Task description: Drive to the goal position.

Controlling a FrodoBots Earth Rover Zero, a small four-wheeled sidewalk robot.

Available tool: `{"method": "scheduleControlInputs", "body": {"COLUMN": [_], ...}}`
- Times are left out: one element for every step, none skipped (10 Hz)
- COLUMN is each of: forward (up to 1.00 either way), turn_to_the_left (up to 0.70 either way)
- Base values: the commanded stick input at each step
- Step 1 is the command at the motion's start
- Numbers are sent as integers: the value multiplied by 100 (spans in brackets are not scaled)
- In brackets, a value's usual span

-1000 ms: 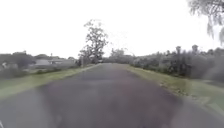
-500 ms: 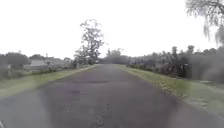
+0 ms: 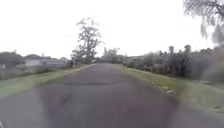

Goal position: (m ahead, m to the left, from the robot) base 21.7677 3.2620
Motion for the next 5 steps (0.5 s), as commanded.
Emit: {"method": "scheduleControlInputs", "body": {"forward": [70, 70, 70, 70, 70], "turn_to_the_left": [-24, -24, -24, -24, -24]}}
